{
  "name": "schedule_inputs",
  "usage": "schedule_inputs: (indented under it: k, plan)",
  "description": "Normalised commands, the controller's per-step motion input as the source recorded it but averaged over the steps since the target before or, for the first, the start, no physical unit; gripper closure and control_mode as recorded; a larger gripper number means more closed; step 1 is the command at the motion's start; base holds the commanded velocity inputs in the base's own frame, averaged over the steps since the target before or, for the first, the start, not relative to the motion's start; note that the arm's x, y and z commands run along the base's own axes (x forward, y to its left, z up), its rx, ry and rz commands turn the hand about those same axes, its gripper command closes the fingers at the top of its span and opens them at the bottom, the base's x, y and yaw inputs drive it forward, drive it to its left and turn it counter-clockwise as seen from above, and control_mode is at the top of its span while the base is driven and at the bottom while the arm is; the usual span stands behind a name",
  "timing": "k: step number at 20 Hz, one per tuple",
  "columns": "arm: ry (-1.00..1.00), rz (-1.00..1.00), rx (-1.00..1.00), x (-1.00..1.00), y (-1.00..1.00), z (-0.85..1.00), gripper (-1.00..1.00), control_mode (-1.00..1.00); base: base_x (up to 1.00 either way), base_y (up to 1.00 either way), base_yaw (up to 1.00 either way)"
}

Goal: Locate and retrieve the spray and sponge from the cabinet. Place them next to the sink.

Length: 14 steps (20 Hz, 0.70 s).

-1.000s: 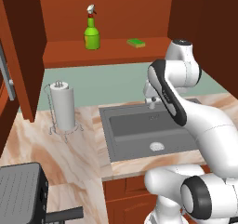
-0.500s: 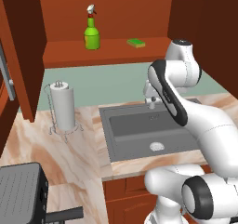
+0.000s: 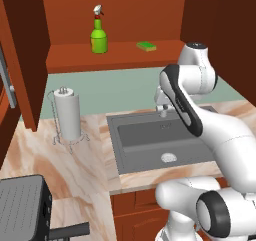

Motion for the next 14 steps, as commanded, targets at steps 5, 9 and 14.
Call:
schedule_inputs:
  k: [5, 9, 14]
  plan:
    - [-0.08, 0.00, 0.00, -0.13, 0.01, 0.10, -1.00, -1.00, 0.00, 0.00, 0.00]
    - [-0.14, 0.00, 0.00, -0.18, 0.10, 0.31, -1.00, -1.00, 0.00, 0.00, 0.00]
    - [-0.12, 0.00, -0.01, -0.10, 0.21, 0.32, -1.00, -1.00, 0.00, 0.00, 0.00]
